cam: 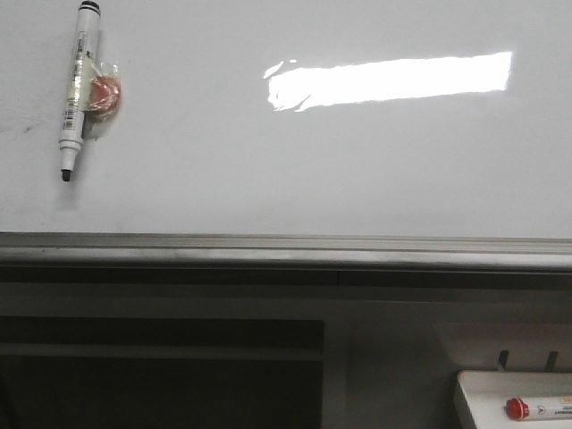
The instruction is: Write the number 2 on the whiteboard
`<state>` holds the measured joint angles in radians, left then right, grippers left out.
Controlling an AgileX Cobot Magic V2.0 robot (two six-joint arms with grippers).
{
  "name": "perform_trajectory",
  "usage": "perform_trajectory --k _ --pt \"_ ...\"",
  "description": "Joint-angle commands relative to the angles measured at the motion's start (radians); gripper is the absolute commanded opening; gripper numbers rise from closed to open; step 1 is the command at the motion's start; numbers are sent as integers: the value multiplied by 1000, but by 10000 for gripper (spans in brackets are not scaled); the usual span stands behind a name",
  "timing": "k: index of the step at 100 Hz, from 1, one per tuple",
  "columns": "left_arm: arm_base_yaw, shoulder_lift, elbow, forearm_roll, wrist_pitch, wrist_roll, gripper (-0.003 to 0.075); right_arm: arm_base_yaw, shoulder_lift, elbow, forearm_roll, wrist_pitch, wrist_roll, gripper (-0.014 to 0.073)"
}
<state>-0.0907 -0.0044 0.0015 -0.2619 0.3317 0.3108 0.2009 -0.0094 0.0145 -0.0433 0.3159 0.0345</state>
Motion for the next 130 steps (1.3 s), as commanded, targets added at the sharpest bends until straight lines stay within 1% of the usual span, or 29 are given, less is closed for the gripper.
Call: perform_trajectory --k 1,85,96,104,109,111,113,114,116,117,121,128,130 --pt "5 -26 10 -14 -57 -8 -20 -6 -22 24 -13 -24 -1 -72" --pt "5 -26 10 -14 -57 -8 -20 -6 -22 24 -13 -35 -1 -72" --pt "5 -26 10 -14 -57 -8 -20 -6 -22 24 -13 -104 -1 -72" --pt "5 -26 10 -23 -60 -8 -20 -6 -22 24 -13 -221 -1 -72" --pt "5 -26 10 -111 -80 -8 -20 -6 -22 24 -13 -316 -1 -72" --pt "5 -26 10 -178 -94 -8 -20 -6 -22 24 -13 -357 -1 -72" --pt "5 -26 10 -268 -108 -8 -20 -6 -22 24 -13 -385 -1 -72" --pt "3 -26 10 -336 -113 -8 -20 -6 -22 24 -13 -413 -1 -72" --pt "3 -26 10 -407 -123 -8 -20 -6 -22 24 -11 -453 4 -72" --pt "3 -26 10 -479 -130 -8 -20 -6 -22 24 -5 -466 4 -72" --pt "3 -26 10 -671 -139 -8 -20 -6 -22 24 17 -541 43 -72" --pt "3 -26 10 -896 -165 -8 -20 -6 -22 24 82 -642 149 -72" --pt "3 -26 10 -932 -180 -8 -20 -6 -22 24 104 -666 168 -72"
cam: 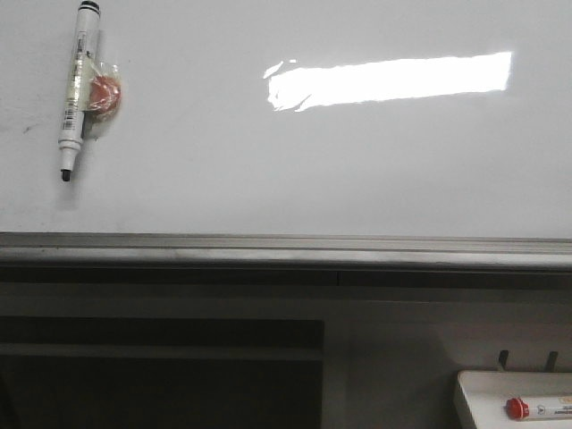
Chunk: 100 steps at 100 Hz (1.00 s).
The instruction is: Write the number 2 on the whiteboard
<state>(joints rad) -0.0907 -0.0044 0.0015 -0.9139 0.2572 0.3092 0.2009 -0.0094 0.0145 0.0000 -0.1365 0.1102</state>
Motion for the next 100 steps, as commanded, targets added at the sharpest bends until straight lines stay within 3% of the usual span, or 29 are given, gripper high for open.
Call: perform_trajectory --k 1,13,20,28,41,49,59,67,72,79,91,96,100 --pt "3 -26 10 -313 -118 -6 -20 -6 -22 24 74 -220 96 -72" --pt "3 -26 10 -467 -189 -6 -20 -6 -22 20 171 -225 113 -72" --pt "3 -26 10 -472 -198 -6 -20 -6 -22 5 258 -146 135 -72" --pt "3 -26 -17 -455 -177 7 -20 -6 -22 -36 269 -31 135 -70" --pt "1 -14 -135 -230 -64 126 -20 -6 6 -197 247 306 128 -69" --pt "3 59 -250 -34 23 128 -20 -6 77 -291 240 504 39 -69" --pt "5 202 -390 208 171 128 -20 -6 179 -382 240 572 -60 -69" --pt "5 332 -487 311 273 133 -11 -6 260 -448 240 566 -94 -44" --pt "5 409 -537 330 304 136 30 -6 314 -483 240 563 -94 10" --pt "-2 505 -587 309 314 169 153 -6 374 -527 240 565 -94 136" --pt "-34 631 -625 176 310 287 463 -6 451 -574 241 569 -94 353" --pt "-60 668 -630 122 317 341 526 -6 472 -585 249 573 -94 395" --pt "-85 692 -632 85 317 381 531 -6 483 -585 254 573 -94 402"
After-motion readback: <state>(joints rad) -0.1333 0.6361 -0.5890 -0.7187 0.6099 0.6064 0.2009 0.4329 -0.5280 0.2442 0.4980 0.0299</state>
